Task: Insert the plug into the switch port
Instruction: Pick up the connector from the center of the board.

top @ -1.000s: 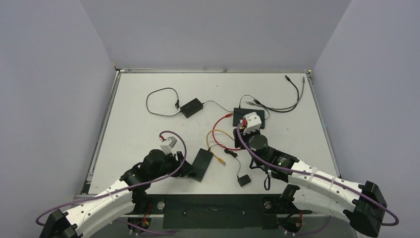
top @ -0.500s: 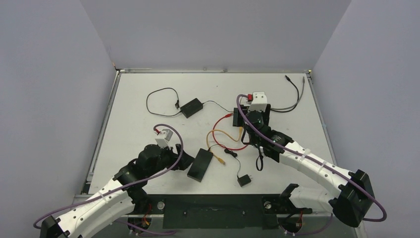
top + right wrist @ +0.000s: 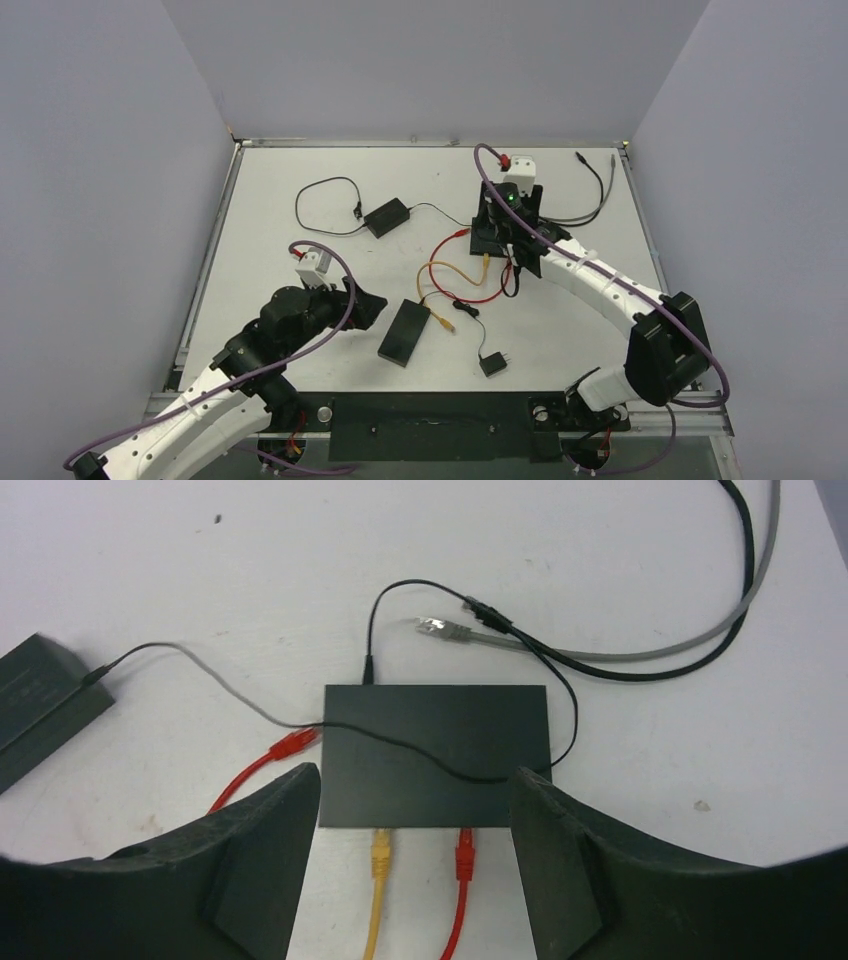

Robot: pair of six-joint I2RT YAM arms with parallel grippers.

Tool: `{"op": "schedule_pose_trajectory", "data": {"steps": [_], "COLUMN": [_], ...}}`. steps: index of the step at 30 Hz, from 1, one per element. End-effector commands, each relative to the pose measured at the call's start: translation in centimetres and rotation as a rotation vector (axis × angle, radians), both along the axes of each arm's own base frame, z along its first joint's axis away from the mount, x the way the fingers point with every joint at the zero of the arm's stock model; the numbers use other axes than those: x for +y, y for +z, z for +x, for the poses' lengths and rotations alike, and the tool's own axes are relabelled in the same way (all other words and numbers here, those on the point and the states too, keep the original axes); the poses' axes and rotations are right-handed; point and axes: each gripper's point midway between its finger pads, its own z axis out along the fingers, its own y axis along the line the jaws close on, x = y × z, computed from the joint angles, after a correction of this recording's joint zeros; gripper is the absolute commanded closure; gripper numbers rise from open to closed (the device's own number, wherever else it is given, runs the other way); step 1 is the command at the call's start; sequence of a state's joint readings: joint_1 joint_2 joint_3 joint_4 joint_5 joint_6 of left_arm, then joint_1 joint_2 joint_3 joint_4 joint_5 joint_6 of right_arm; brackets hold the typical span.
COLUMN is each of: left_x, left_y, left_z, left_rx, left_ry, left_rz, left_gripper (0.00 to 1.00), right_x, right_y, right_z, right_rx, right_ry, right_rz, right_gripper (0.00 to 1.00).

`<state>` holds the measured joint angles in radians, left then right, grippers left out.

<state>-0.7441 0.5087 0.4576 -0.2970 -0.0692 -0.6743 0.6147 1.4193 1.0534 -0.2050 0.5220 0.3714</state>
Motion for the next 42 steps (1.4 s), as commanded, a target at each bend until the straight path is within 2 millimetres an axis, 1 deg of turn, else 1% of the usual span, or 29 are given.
{"op": "schedule_pose_trajectory", "data": {"steps": [1,2,3,4,5,6,7,10,11,12,13,14,15,16,17,18,19,24,29,30,31,32,33,34,35,36,40,42], "left_x": [0.8,0.8,0.9,1.0,1.1,1.2,1.3,1.3,1.0,0.8,0.5,0.3,0.1,0.0,-0.2,-0.3,-0.5,-1.1,-1.3,-1.4,-1.5,-1.5,-1.5,-1.4,-1.4,-1.4,-1.3,-1.2], "left_y": [1.8,1.6,1.7,1.5,1.3,1.3,1.1,0.9,0.7,0.7,0.6,0.4,0.3,0.0,-0.1,-0.4,-0.6,-1.2,-1.7,-1.8,-1.9,-2.0,-2.1,-2.1,-2.2,-2.2,-2.5,-2.7], "left_z": [0.6,0.6,0.6,0.6,0.6,0.7,0.7,0.9,0.8,0.9,0.8,0.9,0.8,0.9,0.9,1.0,1.0,1.1,1.3,1.2,1.2,1.2,1.2,1.3,1.3,1.3,1.6,1.7], "left_rx": [-0.039,-0.036,-0.040,-0.040,-0.042,-0.047,-0.049,-0.063,-0.066,-0.068,-0.069,-0.062,-0.060,-0.054,-0.053,-0.047,-0.043,-0.033,-0.021,-0.017,-0.015,-0.011,-0.009,-0.006,-0.004,-0.001,0.010,0.018], "left_ry": [0.046,0.051,0.053,0.060,0.061,0.069,0.072,0.068,0.049,0.039,0.022,0.014,0.003,-0.001,-0.011,-0.014,-0.022,-0.049,-0.052,-0.060,-0.066,-0.070,-0.071,-0.072,-0.073,-0.075,-0.080,-0.083], "left_rz": [-0.011,-0.012,-0.017,-0.019,-0.020,-0.020,-0.017,-0.005,0.001,0.000,0.002,0.009,0.012,0.019,0.019,0.026,0.028,0.026,0.028,0.025,0.025,0.024,0.024,0.023,0.023,0.022,0.020,0.018], "left_gripper": [0.18,0.18,0.18,0.18,0.18,0.18,0.18,0.17,0.17,0.17,0.16,0.16,0.16,0.16,0.16,0.16,0.16,0.15,0.15,0.15,0.15,0.15,0.15,0.15,0.14,0.14,0.14,0.14], "right_x": [-4.3,-5.1,-6.7,-7.3,-8.8,-9.5,-11.0,-14.2,-14.8,-15.9,-16.2,-17.0,-17.0,-17.7,-17.7,-18.2,-18.2,-18.6,-18.5,-18.4,-18.4,-18.3,-18.4,-18.3,-18.2,-18.0,-17.5,-17.4], "right_y": [0.5,0.2,-0.1,-0.3,-0.5,-0.7,-0.8,-1.7,-2.2,-2.6,-2.9,-3.7,-4.1,-5.0,-5.3,-6.3,-7.2,-10.0,-11.9,-11.9,-12.5,-12.6,-13.2,-13.2,-13.8,-13.9,-15.8,-15.9], "right_z": [2.9,3.4,4.0,4.3,4.7,5.0,5.3,6.0,5.9,6.2,6.5,6.6,6.8,7.0,7.3,7.4,7.7,8.7,10.3,10.7,10.8,11.1,11.2,11.4,11.4,11.5,11.5,11.4], "right_rx": [0.001,0.004,0.009,0.013,0.011,0.009,0.001,0.000,0.012,0.019,0.025,0.040,0.045,0.061,0.064,0.083,0.100,0.160,0.200,0.199,0.211,0.212,0.223,0.226,0.239,0.245,0.298,0.310], "right_ry": [-0.167,-0.204,-0.248,-0.276,-0.318,-0.351,-0.401,-0.532,-0.565,-0.599,-0.617,-0.643,-0.655,-0.677,-0.688,-0.708,-0.720,-0.770,-0.801,-0.806,-0.812,-0.816,-0.822,-0.825,-0.830,-0.831,-0.841,-0.837], "right_rz": [0.099,0.124,0.140,0.163,0.173,0.182,0.176,0.180,0.192,0.198,0.225,0.234,0.264,0.273,0.301,0.305,0.319,0.347,0.398,0.416,0.418,0.434,0.435,0.446,0.446,0.456,0.466,0.460], "right_gripper": [0.35,0.35,0.35,0.35,0.35,0.35,0.35,0.35,0.35,0.35,0.35,0.35,0.35,0.37,0.37,0.38,0.39,0.43,0.44,0.44,0.44,0.44,0.45,0.45,0.46,0.46,0.49,0.51]}}
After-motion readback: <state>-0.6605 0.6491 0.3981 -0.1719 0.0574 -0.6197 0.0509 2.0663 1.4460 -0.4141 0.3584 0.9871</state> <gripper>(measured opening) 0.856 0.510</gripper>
